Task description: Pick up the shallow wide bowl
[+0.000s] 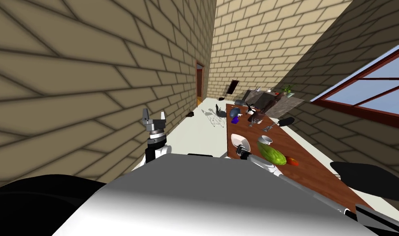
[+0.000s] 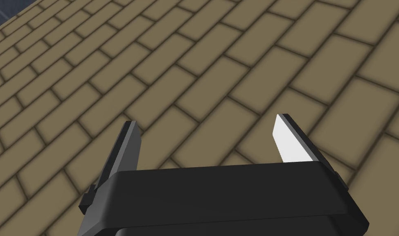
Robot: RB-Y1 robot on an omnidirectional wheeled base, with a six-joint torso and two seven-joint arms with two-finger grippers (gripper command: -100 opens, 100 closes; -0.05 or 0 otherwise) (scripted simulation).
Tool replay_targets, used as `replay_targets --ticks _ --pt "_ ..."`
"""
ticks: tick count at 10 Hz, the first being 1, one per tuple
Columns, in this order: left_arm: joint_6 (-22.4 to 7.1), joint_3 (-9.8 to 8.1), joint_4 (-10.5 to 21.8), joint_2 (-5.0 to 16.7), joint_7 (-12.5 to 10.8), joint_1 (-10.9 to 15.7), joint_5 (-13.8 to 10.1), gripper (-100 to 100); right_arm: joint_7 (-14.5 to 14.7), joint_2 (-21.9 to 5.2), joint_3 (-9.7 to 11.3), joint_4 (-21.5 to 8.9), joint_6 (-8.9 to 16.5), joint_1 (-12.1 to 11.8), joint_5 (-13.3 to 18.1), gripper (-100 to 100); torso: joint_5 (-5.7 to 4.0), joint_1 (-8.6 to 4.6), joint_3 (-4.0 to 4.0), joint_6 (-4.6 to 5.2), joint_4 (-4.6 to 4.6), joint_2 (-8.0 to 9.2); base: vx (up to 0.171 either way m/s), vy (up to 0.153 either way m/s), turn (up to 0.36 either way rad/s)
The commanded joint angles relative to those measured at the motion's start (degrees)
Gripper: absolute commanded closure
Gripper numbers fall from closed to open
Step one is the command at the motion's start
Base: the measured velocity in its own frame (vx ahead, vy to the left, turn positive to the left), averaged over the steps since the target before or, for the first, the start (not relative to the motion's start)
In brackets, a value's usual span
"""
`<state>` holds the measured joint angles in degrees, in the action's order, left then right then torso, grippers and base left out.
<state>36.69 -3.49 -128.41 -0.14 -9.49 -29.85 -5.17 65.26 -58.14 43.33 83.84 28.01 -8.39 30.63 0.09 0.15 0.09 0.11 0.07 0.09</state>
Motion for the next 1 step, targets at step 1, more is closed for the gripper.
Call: replay_targets --ticks 1 --pt "0.0 0.0 0.0 0.0 0.0 0.0 0.0 0 0.0 0.0 0.0 0.0 0.0 0.0 0.0 0 0.0 0.0 0.0 0.0 0.0 0.0 0.0 0.0 0.0"
